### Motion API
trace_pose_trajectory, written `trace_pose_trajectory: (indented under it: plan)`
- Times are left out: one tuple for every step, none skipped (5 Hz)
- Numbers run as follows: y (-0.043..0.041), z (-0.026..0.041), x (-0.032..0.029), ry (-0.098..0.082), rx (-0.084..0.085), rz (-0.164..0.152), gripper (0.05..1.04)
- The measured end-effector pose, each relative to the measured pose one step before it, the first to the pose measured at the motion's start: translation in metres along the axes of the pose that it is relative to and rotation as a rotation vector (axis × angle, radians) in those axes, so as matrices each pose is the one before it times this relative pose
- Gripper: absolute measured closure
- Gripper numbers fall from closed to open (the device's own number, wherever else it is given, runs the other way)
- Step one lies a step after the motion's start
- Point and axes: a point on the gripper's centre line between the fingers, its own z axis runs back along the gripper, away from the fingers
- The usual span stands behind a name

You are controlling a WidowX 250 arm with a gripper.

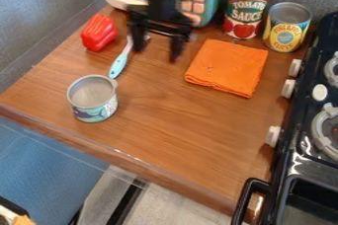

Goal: Move the light blue can to the bottom right of the table

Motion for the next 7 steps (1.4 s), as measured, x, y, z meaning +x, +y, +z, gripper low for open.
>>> trace_pose_trajectory:
  plan:
    - [0.03743,0.00459,-0.03936,-0.0062,0.0311,-0.0510,0.085]
    - [0.04850,0.00071,-0.04489,-0.0027,0.0155,0.0125,0.086]
    - [0.02439,-0.00612,-0.01502,-0.0007,0.0174,-0.0698,0.085]
    - [0.01682,-0.01051,-0.01034,0.0180,0.0077,0.0115,0.085]
    - [0.00719,-0.00568,0.00823,-0.0120,0.0154,0.0240,0.085]
    - [0.00134,-0.01077,0.01388,0.0058,0.0025,0.0167,0.085]
    - [-0.01186,-0.00126,0.02364,-0.0381,0.0074,-0.0089,0.085]
